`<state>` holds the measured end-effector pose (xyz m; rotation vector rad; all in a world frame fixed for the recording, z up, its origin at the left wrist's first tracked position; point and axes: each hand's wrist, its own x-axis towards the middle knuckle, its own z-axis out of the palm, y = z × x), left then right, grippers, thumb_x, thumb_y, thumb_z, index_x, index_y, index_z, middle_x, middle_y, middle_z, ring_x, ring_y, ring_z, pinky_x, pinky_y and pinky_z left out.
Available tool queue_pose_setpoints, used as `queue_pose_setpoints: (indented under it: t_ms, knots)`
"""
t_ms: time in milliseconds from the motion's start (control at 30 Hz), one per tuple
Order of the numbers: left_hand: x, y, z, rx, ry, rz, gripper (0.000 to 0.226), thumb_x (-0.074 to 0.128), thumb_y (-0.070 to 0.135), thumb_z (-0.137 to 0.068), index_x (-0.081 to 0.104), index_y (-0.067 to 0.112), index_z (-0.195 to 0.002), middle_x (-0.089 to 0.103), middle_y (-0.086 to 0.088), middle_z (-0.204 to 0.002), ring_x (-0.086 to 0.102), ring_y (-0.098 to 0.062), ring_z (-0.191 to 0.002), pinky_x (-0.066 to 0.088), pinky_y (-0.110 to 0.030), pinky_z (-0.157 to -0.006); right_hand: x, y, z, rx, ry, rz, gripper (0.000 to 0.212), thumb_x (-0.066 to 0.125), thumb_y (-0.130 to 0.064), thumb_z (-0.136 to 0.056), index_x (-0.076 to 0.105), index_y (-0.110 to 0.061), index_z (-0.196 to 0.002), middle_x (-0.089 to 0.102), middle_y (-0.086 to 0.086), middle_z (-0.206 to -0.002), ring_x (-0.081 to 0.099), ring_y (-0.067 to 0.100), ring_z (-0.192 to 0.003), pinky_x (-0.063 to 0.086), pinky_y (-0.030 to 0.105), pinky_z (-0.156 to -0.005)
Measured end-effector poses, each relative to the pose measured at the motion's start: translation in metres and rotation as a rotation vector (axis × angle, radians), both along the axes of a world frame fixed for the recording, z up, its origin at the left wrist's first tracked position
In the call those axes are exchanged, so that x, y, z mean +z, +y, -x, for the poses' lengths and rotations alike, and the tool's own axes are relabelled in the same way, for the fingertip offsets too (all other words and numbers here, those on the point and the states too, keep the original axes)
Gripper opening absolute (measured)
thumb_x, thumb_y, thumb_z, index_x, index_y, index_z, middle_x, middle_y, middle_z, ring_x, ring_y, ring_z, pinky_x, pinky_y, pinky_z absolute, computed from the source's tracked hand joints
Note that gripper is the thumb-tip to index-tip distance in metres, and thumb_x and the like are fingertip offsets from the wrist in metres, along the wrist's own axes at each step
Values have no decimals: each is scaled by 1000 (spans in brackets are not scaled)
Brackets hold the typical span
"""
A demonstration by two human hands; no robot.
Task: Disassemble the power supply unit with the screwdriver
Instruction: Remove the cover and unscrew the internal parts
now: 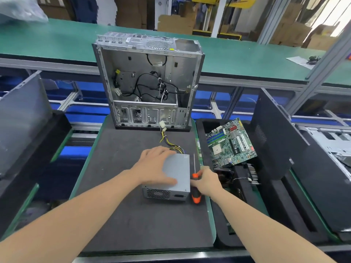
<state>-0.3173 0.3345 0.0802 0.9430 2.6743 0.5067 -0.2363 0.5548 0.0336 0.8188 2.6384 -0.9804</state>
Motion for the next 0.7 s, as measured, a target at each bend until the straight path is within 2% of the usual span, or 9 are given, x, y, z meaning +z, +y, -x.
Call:
queue_pose_setpoints:
  t_ms: [100, 200, 300, 367, 433, 533, 600, 700]
  knots:
    - [3, 8, 1, -128, 11, 196, 130, 81, 80, -54, 14, 43, -159, 18, 7, -164, 5, -16, -156, 0, -48, -126, -3, 2, -2, 29, 15, -9, 46, 83, -41, -77, 59, -12, -103, 66, 9, -103, 61, 27, -102, 50, 34, -81]
    - [4, 5, 5, -186, 29, 297, 146, 88, 73, -46, 0, 43, -159, 7, 1, -167, -4, -20, -158, -4, -51, -126, 5, 7, 1, 89, 10, -54, 50, 78, -41, -82, 60, -5, -112, 66, 13, -109, 61, 31, -108, 50, 35, -85]
    - [-2, -8, 5, -132, 27, 284, 152, 87, 68, -46, -10, 40, -160, 2, -2, -166, -10, -21, -157, -3, -49, -127, 38, 4, 12, 142, 281, -141, 47, 69, -42, -89, 55, -12, -124, 57, 8, -120, 56, 28, -116, 46, 37, -94]
    - [-8, -18, 4, -95, -5, 216, 153, 85, 66, -47, -14, 41, -160, -3, 1, -165, -14, -21, -157, -1, -46, -128, 64, -9, 23, 387, 409, -174, 62, 72, -49, -81, 51, -20, -131, 51, 2, -127, 50, 24, -122, 45, 40, -101]
    - [-13, -30, 3, -70, -62, 97, 153, 87, 65, -47, -13, 38, -160, -8, 8, -163, -8, -23, -157, 9, -43, -128, 80, -36, 30, 726, 314, -269, 95, 77, -63, -65, 38, -25, -142, 44, 0, -136, 42, 25, -129, 43, 43, -105]
    - [-25, -49, 3, 13, -179, -108, 150, 95, 62, -47, -5, 38, -157, 3, 23, -152, 31, -17, -145, 40, -33, -114, 82, -70, 38, 962, 130, -504, 140, 78, -78, -49, 5, -28, -157, 35, 8, -148, 32, 33, -139, 33, 50, -115]
    - [-33, -59, 0, 65, -272, -221, 147, 99, 55, -47, -5, 49, -152, 12, 24, -151, 40, -7, -138, 46, -29, -108, 79, -78, 45, 987, 18, -563, 150, 80, -77, -49, -15, -33, -157, 33, 16, -151, 32, 39, -141, 30, 53, -116]
    - [-45, -66, -1, 70, -328, -334, 147, 101, 48, -49, -5, 55, -151, 21, 23, -158, 32, 5, -145, 39, -28, -116, 76, -82, 50, 995, -32, -601, 153, 80, -75, -50, -25, -36, -155, 33, 19, -148, 37, 41, -136, 36, 54, -111]
